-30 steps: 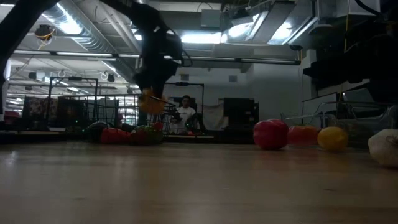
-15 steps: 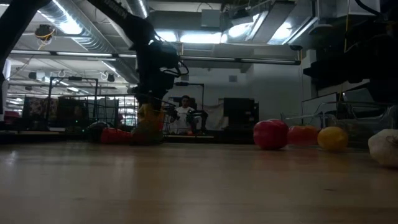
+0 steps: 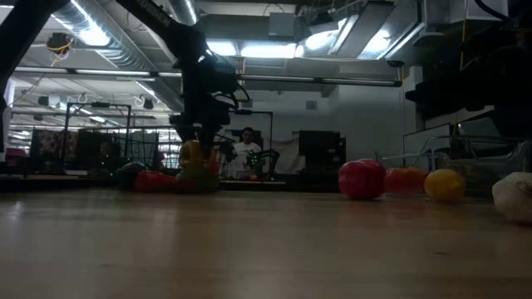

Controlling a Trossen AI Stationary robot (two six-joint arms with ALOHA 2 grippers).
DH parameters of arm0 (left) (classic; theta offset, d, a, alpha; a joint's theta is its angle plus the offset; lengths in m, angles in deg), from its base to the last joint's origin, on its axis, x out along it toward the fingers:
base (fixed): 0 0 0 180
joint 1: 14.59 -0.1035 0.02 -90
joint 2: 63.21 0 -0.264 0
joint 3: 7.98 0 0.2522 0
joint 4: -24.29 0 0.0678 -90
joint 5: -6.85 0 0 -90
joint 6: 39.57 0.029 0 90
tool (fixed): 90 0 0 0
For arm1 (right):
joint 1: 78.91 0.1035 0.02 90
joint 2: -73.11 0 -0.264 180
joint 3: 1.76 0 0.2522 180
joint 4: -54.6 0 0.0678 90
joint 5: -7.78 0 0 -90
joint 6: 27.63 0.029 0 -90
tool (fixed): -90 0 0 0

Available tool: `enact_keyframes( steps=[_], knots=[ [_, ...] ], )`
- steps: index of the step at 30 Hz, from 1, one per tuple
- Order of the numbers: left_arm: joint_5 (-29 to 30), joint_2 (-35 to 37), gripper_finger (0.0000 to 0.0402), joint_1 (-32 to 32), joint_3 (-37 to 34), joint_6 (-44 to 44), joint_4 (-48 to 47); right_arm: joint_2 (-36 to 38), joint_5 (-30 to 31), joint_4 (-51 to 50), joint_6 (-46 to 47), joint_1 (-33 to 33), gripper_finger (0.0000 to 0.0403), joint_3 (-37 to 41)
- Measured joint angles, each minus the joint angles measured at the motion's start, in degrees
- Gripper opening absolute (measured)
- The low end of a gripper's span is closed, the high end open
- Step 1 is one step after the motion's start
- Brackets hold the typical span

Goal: Sort produce into baskets
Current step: Put the yellow bell pepper into the silver wire basket, then put the red bell pepper into the silver wire basket

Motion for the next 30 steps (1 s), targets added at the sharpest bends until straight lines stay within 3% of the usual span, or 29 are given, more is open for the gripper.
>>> enact_keyframes(
  steps=[9, 17, 24, 30],
  knots=[
    [-0.42, 0.00, 0.0325, 0.07, 0.00, 0.26, 0.05, 0.00, 0.00, 0.00, 0.00, 0.01, 0.0253, -0.02],
    [-0.96, 0.15, 0.0393, 0.16, 0.02, 3.34, -0.12, 0.00, 0.00, 0.00, -0.02, -0.02, 0.0253, 0.00],
    [-1.06, 1.10, 0.0398, 0.17, 0.07, 3.24, 0.02, 0.00, -0.02, 0.00, -0.02, 0.00, 0.0253, 0.00],
    [-1.25, 6.73, 0.0399, 0.57, 0.11, 4.08, 2.82, 0.00, -0.02, 0.02, -0.02, -0.01, 0.0253, 0.00]
  ],
)
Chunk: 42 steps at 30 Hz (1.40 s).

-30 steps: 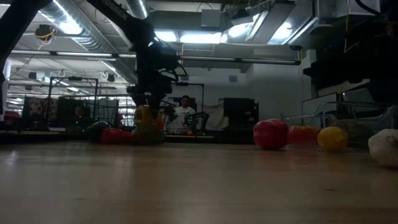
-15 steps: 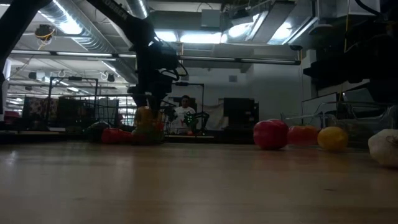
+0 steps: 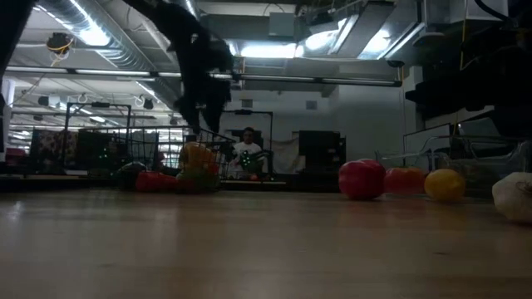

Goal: Sort produce into baskets
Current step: Put the red bell pepper into the silver wire basket

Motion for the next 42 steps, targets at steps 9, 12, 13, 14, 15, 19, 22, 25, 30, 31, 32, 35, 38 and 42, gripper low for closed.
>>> enact_keyframes(
  steps=[9, 12, 13, 14, 15, 19, 22, 25, 30, 31, 32, 35, 38, 42],
  knots=[
    [-0.56, 9.94, 0.0399, 4.44, 0.09, -13.34, 14.58, 0.00, 0.00, -0.01, 0.01, 0.01, 0.0253, 0.00],
    [-0.54, 11.11, 0.0399, 6.74, 0.11, -16.03, 18.65, 0.00, 0.02, -0.02, 0.02, 0.00, 0.0253, -0.02],
    [-0.54, 11.15, 0.0399, 7.54, 0.11, -15.84, 19.47, 0.00, 0.02, -0.02, 0.01, 0.01, 0.0253, -0.01],
    [-0.54, 11.13, 0.0398, 8.42, 0.11, -15.38, 20.76, 0.00, 0.02, -0.02, 0.00, 0.02, 0.0253, 0.00],
    [-0.55, 11.02, 0.0398, 9.23, 0.09, -14.59, 22.83, 0.00, 0.02, -0.02, 0.01, 0.01, 0.0253, -0.02],
    [-0.54, 9.54, 0.0398, 13.11, 0.09, -9.95, 30.87, 0.00, 0.02, -0.02, 0.02, 0.00, 0.0253, -0.01],
    [-0.54, 7.41, 0.0398, 16.09, 0.09, -6.87, 37.13, -0.02, 0.02, -0.02, 0.01, 0.00, 0.0253, -0.01],
    [-0.63, 4.97, 0.0398, 18.62, 0.09, -4.74, 41.22, -0.02, 0.02, -0.02, 0.02, 0.02, 0.0253, 0.00],
    [-0.82, 0.07, 0.0397, 21.61, 0.02, -4.65, 43.27, -0.02, 0.02, -0.01, 0.00, 0.01, 0.0253, -0.01],
    [-1.11, -0.87, 0.0397, 22.13, 0.02, -4.62, 43.92, 0.00, 0.02, -0.02, 0.01, 0.01, 0.0253, -0.01],
    [-1.32, -1.86, 0.0397, 22.68, 0.02, -4.63, 44.43, 0.00, 0.02, -0.02, 0.00, 0.02, 0.0253, -0.02],
    [-1.48, -5.52, 0.0397, 24.31, 0.02, -5.28, 47.00, 0.00, 0.02, -0.02, 0.02, 0.00, 0.0253, 0.00],
    [-1.59, -9.51, 0.0397, 25.63, 0.00, -7.44, 52.01, 0.00, 0.01, -0.02, 0.00, 0.02, 0.0253, -0.01],
    [-1.61, -14.78, 0.0397, 26.98, 0.02, -9.26, 59.97, 0.00, 0.02, -0.02, 0.02, 0.00, 0.0253, -0.02]
  ],
)
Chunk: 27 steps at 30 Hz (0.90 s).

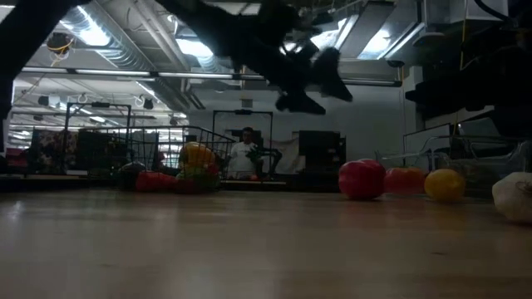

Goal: Sort produce into baskets
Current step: Put the red bell pepper into the silver wire basket

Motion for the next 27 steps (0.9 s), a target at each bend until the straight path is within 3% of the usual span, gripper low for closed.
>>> enact_keyframes(
  steps=[8, 27],
  knots=[
    [0.02, -6.64, 0.0398, 1.98, 1.36, -1.64, 6.41, 0.00, -0.02, 0.00, -0.01, 0.02, 0.0253, 0.01],
    [0.04, -6.90, 0.0398, 3.44, 1.40, -0.18, 5.66, 0.00, 0.02, 0.02, -0.02, 0.02, 0.0253, 0.00]
  ],
)
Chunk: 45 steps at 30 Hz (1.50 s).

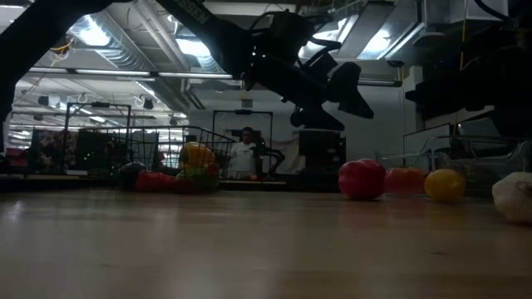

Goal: Sort produce into baskets
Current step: Put the red bell pepper into the silver wire basket

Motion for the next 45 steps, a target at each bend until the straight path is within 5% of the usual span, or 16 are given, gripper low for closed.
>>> enact_keyframes(
  steps=[14, 19, 24, 38, 45],
  knots=[
    [0.02, 0.00, 0.0398, 0.20, 0.00, -1.32, -1.26, -0.02, -0.24, 3.43, 1.85, -0.01, 0.0253, -0.02],
    [0.04, 0.00, 0.0398, 0.22, 0.00, -1.52, -1.26, 0.00, 8.11, 15.19, 9.85, -0.02, 0.0253, -0.20],
    [0.06, 0.00, 0.0398, 0.22, 0.00, -1.57, -1.26, -1.55, 14.29, 13.85, 7.46, -0.02, 0.0253, -3.54],
    [0.06, 0.06, 0.0398, 0.21, 0.00, -2.47, -1.42, -28.47, 27.99, -6.77, 9.40, -0.02, 0.0253, -24.74],
    [0.07, 2.53, 0.0398, 0.28, 0.04, -0.92, -10.19, -40.55, 32.33, -18.61, 8.90, -0.15, 0.0253, -36.57]
  ],
)
